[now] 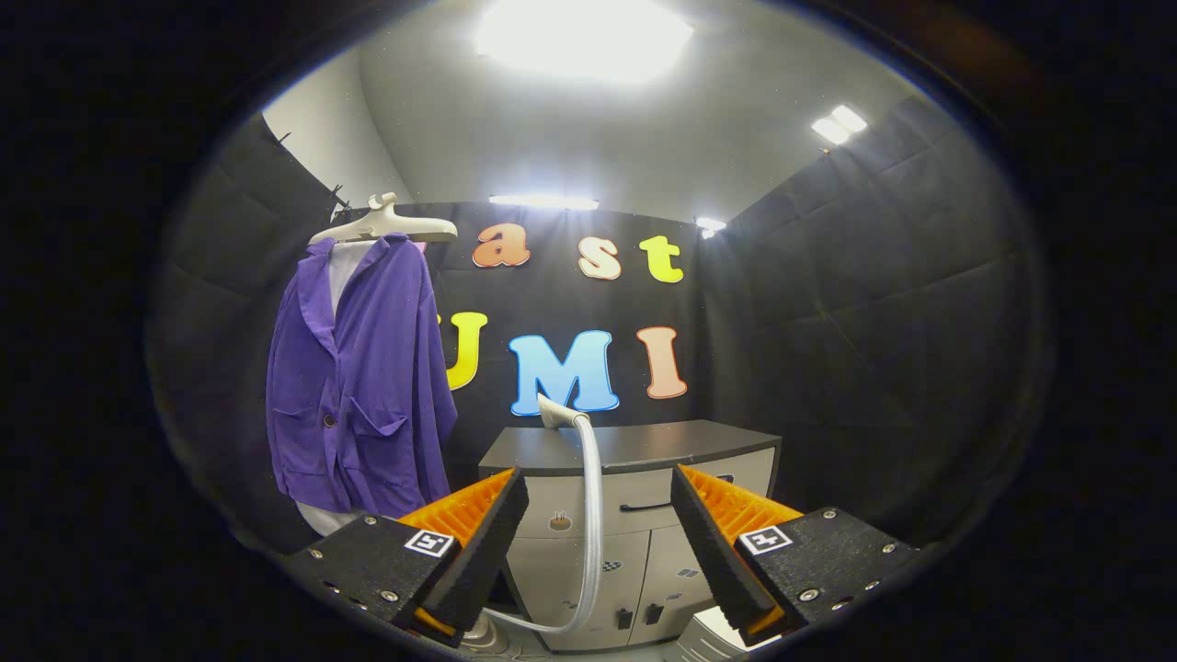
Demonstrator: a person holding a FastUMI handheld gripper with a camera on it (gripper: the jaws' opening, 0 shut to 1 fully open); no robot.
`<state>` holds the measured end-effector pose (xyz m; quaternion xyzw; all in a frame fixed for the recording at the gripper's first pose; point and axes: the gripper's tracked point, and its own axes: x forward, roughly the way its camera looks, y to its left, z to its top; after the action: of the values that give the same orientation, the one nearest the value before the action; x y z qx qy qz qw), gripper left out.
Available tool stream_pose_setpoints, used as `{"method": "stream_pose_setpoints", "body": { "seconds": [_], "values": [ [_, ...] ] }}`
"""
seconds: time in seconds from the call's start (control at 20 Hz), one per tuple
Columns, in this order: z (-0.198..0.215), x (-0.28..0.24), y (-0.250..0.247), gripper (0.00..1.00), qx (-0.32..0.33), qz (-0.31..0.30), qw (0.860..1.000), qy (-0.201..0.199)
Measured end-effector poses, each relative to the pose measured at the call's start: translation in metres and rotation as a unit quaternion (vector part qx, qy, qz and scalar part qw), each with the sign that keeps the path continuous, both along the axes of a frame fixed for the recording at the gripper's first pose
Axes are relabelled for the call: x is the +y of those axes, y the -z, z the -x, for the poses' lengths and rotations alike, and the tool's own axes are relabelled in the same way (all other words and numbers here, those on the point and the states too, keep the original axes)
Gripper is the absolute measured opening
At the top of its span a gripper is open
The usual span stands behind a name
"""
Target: Iron the clothes twice with a garment steamer, once on the left side and once on the right side.
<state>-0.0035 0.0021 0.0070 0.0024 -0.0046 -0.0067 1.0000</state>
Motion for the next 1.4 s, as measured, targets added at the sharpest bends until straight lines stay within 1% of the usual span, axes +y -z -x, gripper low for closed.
{"method": "stream_pose_setpoints", "body": {
  "seconds": [0.2, 0.4, 0.7, 0.9, 1.0, 1.15, 1.4],
  "values": [
    [0.0, 0.007, -0.003, 0.96, 0.003, -0.005, 1.0, -0.001],
    [-0.009, 0.017, -0.014, 0.96, 0.002, -0.009, 1.0, -0.004],
    [-0.036, 0.038, -0.039, 0.96, 0.004, 0.001, 1.0, -0.013],
    [-0.068, 0.053, -0.063, 0.96, 0.01, -0.005, 0.999, -0.037],
    [-0.09, 0.048, -0.08, 0.96, 0.002, 0.003, 0.999, -0.038],
    [-0.125, 0.044, -0.093, 0.96, 0.002, 0.006, 0.999, -0.05],
    [-0.195, 0.03, -0.114, 0.96, 0.004, -0.012, 0.997, -0.072]
  ]
}}
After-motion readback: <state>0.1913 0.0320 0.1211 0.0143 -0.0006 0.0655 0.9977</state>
